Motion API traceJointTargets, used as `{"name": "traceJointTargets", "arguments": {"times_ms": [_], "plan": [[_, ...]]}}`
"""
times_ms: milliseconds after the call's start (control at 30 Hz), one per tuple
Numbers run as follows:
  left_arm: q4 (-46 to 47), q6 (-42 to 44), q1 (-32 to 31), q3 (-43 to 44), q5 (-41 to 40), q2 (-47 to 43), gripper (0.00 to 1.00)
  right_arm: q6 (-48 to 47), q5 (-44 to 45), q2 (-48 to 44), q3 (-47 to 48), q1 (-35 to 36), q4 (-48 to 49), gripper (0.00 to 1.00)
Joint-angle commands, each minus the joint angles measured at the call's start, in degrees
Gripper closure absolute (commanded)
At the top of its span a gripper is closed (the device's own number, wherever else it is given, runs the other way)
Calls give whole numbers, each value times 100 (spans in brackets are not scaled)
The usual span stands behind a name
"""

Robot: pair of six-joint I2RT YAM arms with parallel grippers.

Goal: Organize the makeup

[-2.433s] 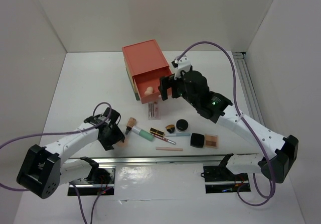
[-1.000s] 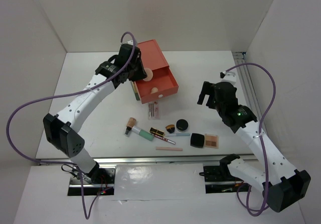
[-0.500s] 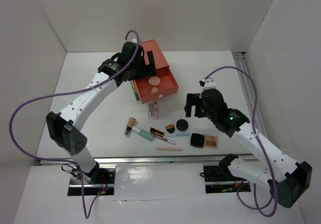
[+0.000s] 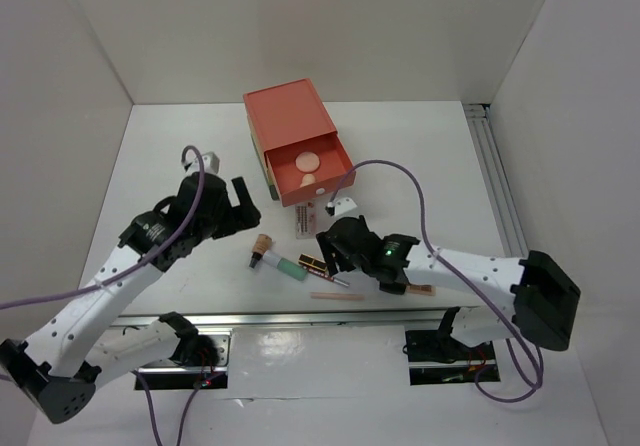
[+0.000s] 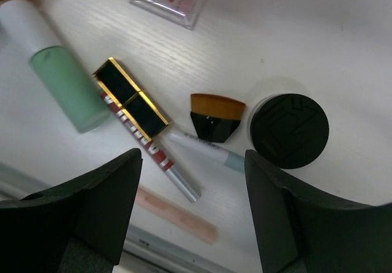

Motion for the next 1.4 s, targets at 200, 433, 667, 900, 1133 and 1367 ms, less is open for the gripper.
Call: {"name": "traceJointTargets", "arguments": {"times_ms": [200,433,667,900,1133,1367], "plan": [[-745,-825,-82,-737,-458,-1036,0,609,924,997,315,17,688,30],[-797,-825,-82,-737,-405,-923,0,680,871,1393,315,-36,917,38],[-797,-940,-82,-904,-405,-870,0,899,1073,1683,368,-36,795,38],[-797,-940,-82,-965,-405,-870,0,1022,1196,1902,368,-150,794,40],[-850,-992,-82,-1018,-353,-975,0,1075,1126,2087,368,-150,847,42],[-902,-992,-82,-1018,-353,-1028,0,1154,1082,2140,368,-150,900,60]]}}
